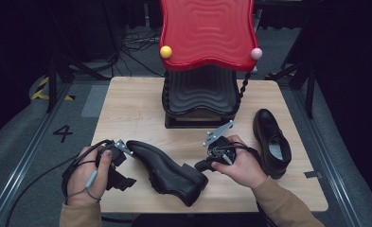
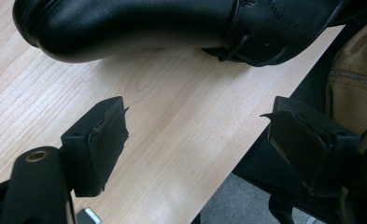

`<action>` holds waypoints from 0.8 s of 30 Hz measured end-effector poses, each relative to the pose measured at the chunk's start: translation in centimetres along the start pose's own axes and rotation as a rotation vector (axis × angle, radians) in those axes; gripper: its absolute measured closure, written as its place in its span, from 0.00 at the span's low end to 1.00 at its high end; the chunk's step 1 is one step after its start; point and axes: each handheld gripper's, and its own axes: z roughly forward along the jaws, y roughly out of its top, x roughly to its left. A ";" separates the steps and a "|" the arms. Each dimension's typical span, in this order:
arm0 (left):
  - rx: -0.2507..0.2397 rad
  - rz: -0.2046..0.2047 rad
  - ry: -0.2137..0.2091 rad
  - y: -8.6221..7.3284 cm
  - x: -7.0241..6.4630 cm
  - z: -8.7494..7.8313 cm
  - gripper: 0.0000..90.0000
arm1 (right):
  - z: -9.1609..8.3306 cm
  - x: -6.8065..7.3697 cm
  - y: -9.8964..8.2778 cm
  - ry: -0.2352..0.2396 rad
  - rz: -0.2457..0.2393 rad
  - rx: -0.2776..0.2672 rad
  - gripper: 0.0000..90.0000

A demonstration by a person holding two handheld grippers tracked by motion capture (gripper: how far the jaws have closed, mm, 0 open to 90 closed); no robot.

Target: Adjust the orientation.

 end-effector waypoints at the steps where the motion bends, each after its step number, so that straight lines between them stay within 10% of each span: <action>1: 0.001 0.000 0.001 0.0 0.0 0.0 0.22 | 0.3 0.1 0.1 -0.004 0.001 0.004 0.99; 24: -0.005 -0.001 0.006 0.0 -0.2 -0.2 0.22 | 1.9 -0.4 0.0 -0.073 -0.011 0.051 1.00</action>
